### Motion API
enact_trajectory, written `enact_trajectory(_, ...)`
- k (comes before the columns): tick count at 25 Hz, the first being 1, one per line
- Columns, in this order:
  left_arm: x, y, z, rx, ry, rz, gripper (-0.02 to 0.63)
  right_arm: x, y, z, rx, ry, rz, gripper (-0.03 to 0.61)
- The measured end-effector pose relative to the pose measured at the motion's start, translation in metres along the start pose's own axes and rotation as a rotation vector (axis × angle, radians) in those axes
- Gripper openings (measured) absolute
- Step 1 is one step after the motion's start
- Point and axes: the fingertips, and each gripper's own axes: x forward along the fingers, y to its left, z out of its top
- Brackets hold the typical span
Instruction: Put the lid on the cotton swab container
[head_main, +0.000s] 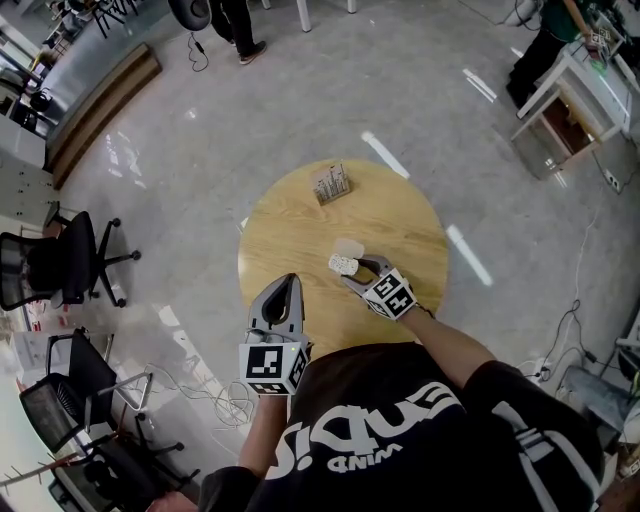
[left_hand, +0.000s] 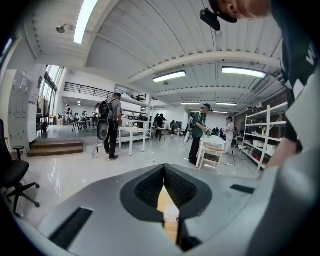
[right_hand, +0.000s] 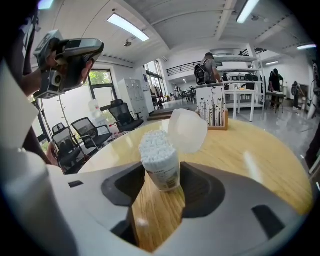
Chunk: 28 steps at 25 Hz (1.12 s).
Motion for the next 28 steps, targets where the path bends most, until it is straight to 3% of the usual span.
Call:
enact_trajectory(7,0.006,-0.004,-0.004,-0.002,0.006,-0.032,0.021,0.001,0.0,-0.001,0.021,-0.004,-0.003,0.216)
enact_trajectory(11,0.009,-0.008,-0.005,-0.019,0.0,-0.062,0.163,0.001,0.0,-0.003,0.027,-0.002,0.001,0.216)
enact_trajectory(13,0.012,-0.01,-0.006,-0.021,-0.001,-0.073,0.203,0.002,-0.001,-0.004,0.03,-0.004,0.0,0.216)
enact_trajectory(28,0.048,-0.013,-0.029,0.002,0.044,-0.188,0.204,0.004,-0.002,-0.003,0.045,0.005,0.0,0.215)
